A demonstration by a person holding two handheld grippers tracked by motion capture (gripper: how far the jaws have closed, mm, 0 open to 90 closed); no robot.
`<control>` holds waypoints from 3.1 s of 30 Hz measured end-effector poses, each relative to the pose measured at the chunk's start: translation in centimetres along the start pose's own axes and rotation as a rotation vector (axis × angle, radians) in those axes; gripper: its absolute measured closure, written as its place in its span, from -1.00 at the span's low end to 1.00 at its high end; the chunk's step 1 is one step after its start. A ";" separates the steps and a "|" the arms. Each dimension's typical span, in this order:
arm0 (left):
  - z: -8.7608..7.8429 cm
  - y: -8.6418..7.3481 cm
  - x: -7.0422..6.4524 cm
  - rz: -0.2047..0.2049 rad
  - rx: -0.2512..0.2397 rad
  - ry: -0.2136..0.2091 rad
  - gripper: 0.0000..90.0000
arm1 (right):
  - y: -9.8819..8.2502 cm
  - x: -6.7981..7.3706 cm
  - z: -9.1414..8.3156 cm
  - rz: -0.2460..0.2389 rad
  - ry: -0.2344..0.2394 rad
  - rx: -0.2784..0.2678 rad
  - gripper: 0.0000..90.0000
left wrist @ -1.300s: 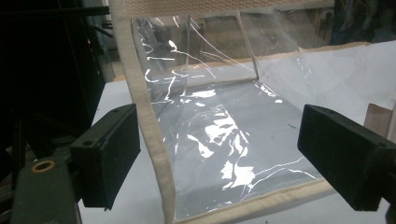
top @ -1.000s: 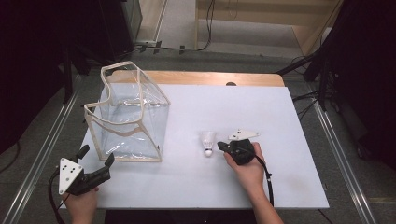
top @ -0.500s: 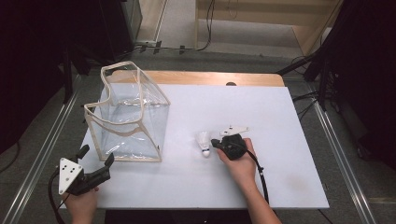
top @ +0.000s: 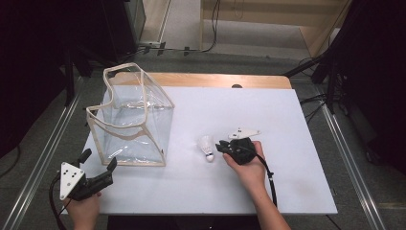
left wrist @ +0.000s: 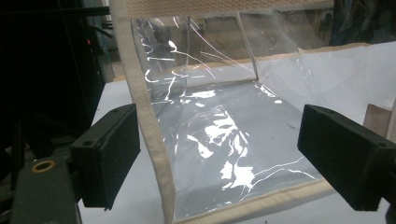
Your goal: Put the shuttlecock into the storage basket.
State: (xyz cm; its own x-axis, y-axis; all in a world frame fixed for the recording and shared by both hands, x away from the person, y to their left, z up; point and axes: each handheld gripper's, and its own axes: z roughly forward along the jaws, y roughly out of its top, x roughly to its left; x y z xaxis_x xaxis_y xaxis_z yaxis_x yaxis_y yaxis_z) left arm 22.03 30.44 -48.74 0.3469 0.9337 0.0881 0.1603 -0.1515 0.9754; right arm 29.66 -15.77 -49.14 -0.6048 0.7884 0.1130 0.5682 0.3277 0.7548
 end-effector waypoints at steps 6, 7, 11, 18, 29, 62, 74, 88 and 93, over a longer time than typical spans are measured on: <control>0.0 0.0 0.0 -0.003 0.001 0.001 -0.70 | 0.3 0.7 -1.2 -0.023 0.001 0.003 -0.16; 0.0 0.0 0.0 -0.003 0.000 0.001 -0.70 | 0.3 0.7 -1.4 -0.024 0.005 0.001 -0.23; 0.0 0.0 0.0 0.004 0.001 0.000 -0.70 | 0.5 0.9 -1.9 0.007 0.004 -0.012 -1.00; 0.0 0.0 0.0 0.002 0.000 0.001 -0.70 | 0.7 1.4 -1.9 0.039 0.042 0.001 -1.00; 0.0 0.0 0.0 -0.002 0.001 0.001 -0.70 | 0.4 2.9 -0.4 0.033 0.041 0.059 -1.00; 0.0 0.0 0.0 -0.004 0.000 -0.001 -0.70 | -1.1 4.2 2.5 0.130 -0.070 0.100 0.36; 0.0 0.0 0.0 -0.003 0.000 -0.001 -0.69 | -0.9 4.1 1.9 0.105 -0.057 0.076 0.39; 0.0 0.0 0.0 -0.002 0.000 -0.001 -0.70 | -0.2 4.2 1.2 0.072 -0.040 0.043 0.40; 0.0 0.0 0.0 -0.003 0.000 -0.001 -0.70 | 0.0 4.3 1.1 0.061 -0.035 0.032 0.40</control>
State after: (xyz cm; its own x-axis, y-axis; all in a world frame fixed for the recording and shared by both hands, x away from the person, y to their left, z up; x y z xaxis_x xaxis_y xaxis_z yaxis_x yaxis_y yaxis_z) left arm 22.06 30.47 -48.73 0.3473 0.9339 0.0846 0.1610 -0.1483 0.9757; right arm 27.67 -11.83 -49.36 -0.5491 0.8248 0.1348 0.6210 0.2947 0.7263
